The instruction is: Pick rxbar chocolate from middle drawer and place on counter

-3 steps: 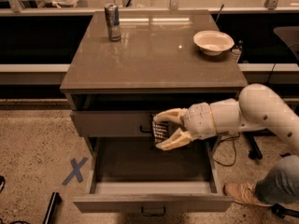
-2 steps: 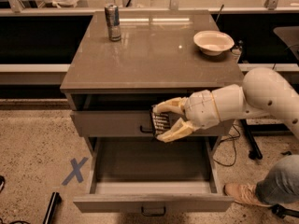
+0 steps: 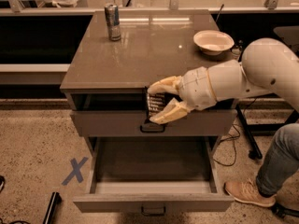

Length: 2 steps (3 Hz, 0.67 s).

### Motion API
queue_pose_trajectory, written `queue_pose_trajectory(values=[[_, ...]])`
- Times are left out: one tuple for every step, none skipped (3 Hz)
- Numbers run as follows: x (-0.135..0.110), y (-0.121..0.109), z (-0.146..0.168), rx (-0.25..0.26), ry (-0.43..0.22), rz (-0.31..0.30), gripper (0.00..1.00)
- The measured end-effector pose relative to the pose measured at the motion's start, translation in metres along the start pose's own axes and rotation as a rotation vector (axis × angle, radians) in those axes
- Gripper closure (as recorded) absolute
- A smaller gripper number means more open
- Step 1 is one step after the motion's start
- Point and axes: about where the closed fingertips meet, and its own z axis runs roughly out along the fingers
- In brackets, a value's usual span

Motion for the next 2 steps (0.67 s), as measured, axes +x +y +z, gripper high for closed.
queue_pose_trajectory(values=[[-0.002,-0.036,-0.013,0.017,0.087,0.089,1.00],[0.002,-0.083,-0.023,0.012,0.151,0.180,1.00]])
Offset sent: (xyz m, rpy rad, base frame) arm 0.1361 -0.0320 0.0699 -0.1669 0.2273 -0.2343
